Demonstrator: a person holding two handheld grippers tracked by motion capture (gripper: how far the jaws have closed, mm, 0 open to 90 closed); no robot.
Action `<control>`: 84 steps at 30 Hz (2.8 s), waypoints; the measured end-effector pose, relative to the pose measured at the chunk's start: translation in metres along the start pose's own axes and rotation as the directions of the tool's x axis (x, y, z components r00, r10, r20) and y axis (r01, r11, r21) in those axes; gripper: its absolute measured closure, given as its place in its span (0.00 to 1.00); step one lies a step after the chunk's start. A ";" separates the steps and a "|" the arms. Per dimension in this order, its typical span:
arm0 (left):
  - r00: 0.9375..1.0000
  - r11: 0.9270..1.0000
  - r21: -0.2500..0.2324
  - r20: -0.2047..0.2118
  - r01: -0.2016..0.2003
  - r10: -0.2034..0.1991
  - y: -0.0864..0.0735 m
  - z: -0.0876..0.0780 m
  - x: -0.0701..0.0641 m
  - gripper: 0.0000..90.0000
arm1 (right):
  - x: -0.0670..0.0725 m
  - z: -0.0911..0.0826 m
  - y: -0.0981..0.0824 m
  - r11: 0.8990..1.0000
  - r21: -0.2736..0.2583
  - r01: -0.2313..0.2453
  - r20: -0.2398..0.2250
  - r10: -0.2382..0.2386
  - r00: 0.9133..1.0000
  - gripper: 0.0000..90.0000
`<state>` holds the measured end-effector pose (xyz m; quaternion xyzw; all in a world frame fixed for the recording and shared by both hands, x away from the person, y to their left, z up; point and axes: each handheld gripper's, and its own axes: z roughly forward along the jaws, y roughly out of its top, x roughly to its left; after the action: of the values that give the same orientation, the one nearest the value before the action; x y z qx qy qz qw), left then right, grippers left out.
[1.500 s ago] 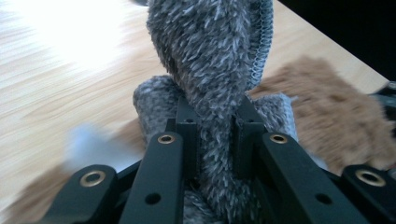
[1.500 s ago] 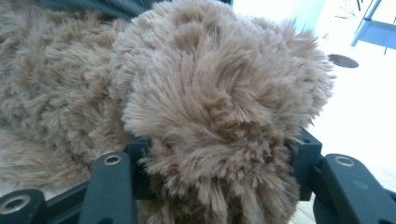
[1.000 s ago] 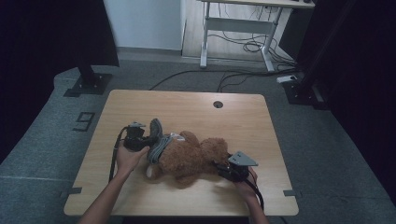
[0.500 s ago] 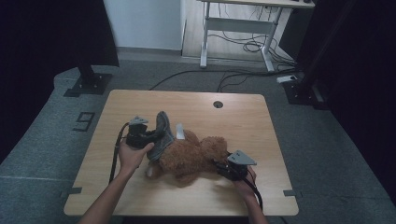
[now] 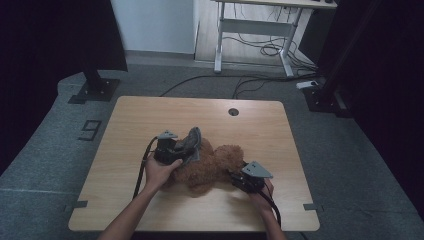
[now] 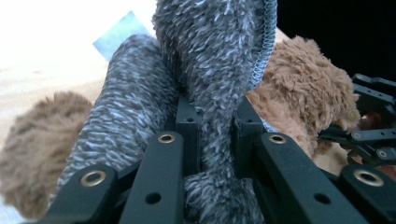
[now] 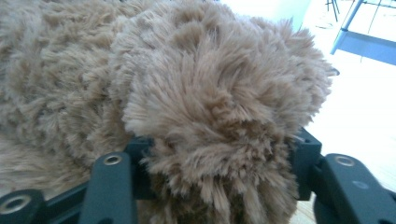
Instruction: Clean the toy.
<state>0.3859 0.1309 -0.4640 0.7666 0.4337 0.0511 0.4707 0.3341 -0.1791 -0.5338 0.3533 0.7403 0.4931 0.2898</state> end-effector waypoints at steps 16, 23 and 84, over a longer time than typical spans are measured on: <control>0.998 0.996 -0.065 0.006 -0.056 0.056 -0.034 -0.012 -0.016 0.87 | -0.035 0.002 0.049 0.980 0.075 -0.184 -0.179 0.195 0.964 0.03; 0.998 0.996 -0.067 0.018 -0.058 0.060 -0.038 -0.014 -0.017 0.87 | -0.034 0.030 0.038 0.947 0.252 -0.198 -0.265 0.265 0.927 0.09; 0.984 0.986 0.023 0.067 -0.166 0.164 0.037 0.061 -0.092 0.85 | 0.000 -0.009 0.002 0.989 -0.110 0.099 -0.090 -0.109 0.990 0.55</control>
<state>0.3813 0.0181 -0.4392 0.8078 0.3537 0.0588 0.4678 0.3278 -0.1828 -0.5286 0.2746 0.7437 0.5320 0.2975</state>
